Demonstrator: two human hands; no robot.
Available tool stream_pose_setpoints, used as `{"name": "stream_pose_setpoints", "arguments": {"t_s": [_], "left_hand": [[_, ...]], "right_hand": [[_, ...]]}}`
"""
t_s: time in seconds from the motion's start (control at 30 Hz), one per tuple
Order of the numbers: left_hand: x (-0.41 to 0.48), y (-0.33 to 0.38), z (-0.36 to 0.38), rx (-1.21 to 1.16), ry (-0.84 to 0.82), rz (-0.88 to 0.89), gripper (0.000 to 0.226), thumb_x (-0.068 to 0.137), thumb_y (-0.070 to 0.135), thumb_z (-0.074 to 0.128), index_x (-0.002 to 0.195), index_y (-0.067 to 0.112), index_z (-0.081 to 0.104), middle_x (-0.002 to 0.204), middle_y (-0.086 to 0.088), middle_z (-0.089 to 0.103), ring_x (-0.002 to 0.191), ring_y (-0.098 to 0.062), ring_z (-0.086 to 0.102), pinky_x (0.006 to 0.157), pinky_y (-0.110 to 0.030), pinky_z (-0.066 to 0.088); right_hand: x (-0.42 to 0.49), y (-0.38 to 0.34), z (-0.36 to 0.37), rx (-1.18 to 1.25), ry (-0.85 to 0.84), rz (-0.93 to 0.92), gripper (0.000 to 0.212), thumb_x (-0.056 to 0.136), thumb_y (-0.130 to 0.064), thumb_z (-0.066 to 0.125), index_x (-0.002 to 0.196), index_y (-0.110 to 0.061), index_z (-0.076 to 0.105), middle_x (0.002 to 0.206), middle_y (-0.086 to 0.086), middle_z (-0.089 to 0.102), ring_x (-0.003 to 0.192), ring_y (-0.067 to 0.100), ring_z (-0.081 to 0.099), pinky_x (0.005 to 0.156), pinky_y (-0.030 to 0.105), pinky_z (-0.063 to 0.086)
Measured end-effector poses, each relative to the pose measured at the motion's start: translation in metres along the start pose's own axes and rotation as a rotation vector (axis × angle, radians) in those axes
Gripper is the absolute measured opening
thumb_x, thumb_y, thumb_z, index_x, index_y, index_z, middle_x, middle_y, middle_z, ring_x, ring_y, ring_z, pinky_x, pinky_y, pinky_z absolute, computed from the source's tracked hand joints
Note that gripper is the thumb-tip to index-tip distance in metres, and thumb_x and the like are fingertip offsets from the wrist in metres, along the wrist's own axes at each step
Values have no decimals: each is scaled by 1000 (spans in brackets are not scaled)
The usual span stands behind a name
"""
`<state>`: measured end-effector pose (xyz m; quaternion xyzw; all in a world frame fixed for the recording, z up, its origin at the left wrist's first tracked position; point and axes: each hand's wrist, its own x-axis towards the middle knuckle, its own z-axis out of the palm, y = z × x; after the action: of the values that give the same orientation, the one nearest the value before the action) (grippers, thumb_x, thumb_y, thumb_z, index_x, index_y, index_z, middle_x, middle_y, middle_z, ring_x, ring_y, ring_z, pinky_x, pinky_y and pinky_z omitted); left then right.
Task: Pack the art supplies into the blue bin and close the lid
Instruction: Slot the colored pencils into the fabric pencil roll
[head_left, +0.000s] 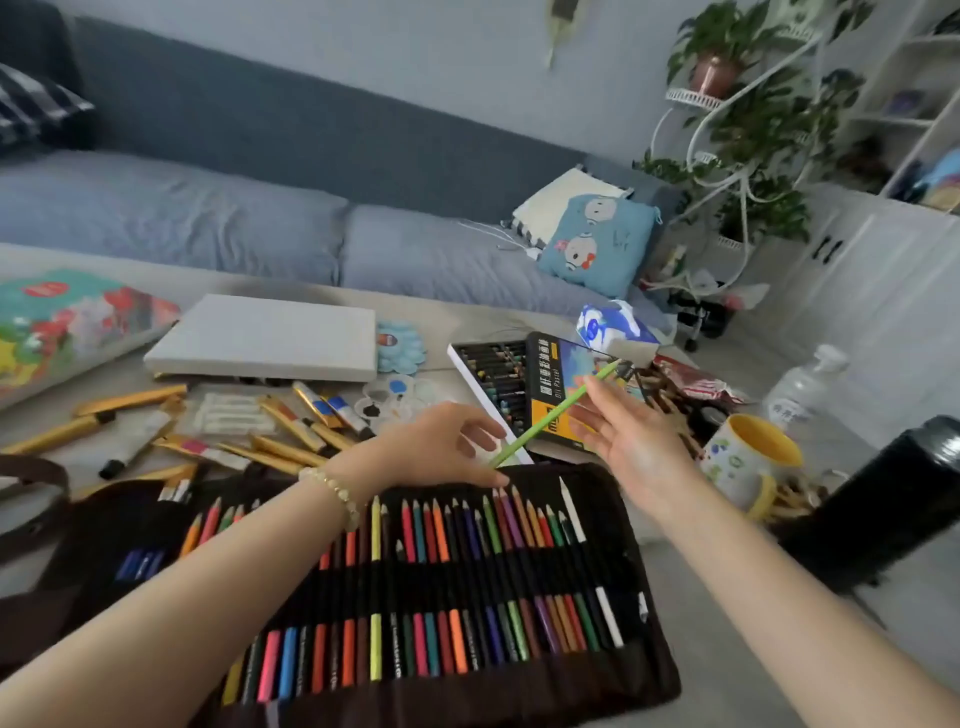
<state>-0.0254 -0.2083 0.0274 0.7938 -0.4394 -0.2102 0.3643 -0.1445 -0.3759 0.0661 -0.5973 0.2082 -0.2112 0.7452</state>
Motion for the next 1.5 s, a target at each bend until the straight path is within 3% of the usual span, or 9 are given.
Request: {"name": "stream_pose_setpoints", "arguments": {"t_s": [0.13, 0.27, 0.53, 0.7, 0.97, 1.2, 1.3, 1.43, 1.5], "left_hand": [[19, 3, 20, 194, -175, -78, 57, 81, 45, 70, 130, 22, 52, 123, 3, 56, 110, -15, 56, 97, -30, 45], [30, 10, 30, 263, -57, -122, 38, 89, 49, 57, 112, 20, 63, 108, 2, 62, 95, -14, 57, 87, -27, 45], [49, 25, 44, 274, 17, -129, 52, 82, 61, 58, 82, 11, 70, 81, -2, 67, 79, -18, 62, 73, -31, 53], [52, 28, 43, 47, 59, -90, 34, 81, 53, 65, 69, 22, 72, 48, 17, 58, 49, 1, 52, 48, -9, 38], [46, 29, 46, -322, 17, -136, 20, 83, 39, 69, 78, 21, 74, 84, 4, 72, 78, -6, 65, 73, -15, 51], [42, 36, 44, -454, 7, -156, 26, 86, 32, 69, 93, 8, 75, 84, 0, 74, 67, -3, 66, 65, -10, 53], [39, 36, 41, -472, 24, -170, 19, 85, 30, 70, 88, 13, 76, 82, 1, 74, 68, -4, 67, 66, -11, 53], [36, 37, 35, -479, -12, -174, 22, 87, 30, 68, 94, 11, 75, 91, -3, 75, 79, -10, 69, 82, -21, 54], [35, 39, 33, -444, -42, -171, 19, 88, 30, 67, 91, 13, 75, 93, -4, 74, 80, -10, 68, 83, -21, 54]], "right_hand": [[3, -10, -36, -42, 48, -39, 14, 93, -20, 55, 97, -16, 68, 96, 2, 70, 85, 13, 66, 70, 20, 56], [4, -18, -54, -107, 54, -95, 15, 94, -16, 53, 92, -16, 68, 77, -7, 74, 72, 6, 69, 65, 17, 55], [14, -21, -71, -246, 40, -72, 13, 93, -18, 56, 98, -16, 68, 93, 1, 71, 82, 13, 67, 75, 24, 58], [16, -20, -74, -294, 8, -36, 16, 93, -19, 57, 104, -15, 67, 97, 1, 72, 85, 14, 68, 79, 26, 58], [24, -23, -64, -501, -98, -25, 12, 93, -17, 57, 95, -15, 68, 95, 7, 70, 77, 14, 66, 72, 22, 58], [38, -30, -37, -999, -154, -53, 26, 82, -32, 71, 99, -13, 70, 75, -1, 63, 61, 8, 56, 56, 16, 49], [40, -21, -26, -1167, -252, 56, 21, 77, -38, 75, 83, -18, 73, 83, 0, 66, 76, 13, 57, 72, 29, 51], [40, -20, -16, -879, -222, 218, 24, 79, -31, 74, 100, -20, 72, 94, -3, 63, 85, 13, 53, 65, 22, 47], [39, -21, -12, -777, -189, 188, 16, 83, -35, 69, 92, -22, 74, 88, -8, 55, 78, 11, 46, 61, 21, 42]]}}
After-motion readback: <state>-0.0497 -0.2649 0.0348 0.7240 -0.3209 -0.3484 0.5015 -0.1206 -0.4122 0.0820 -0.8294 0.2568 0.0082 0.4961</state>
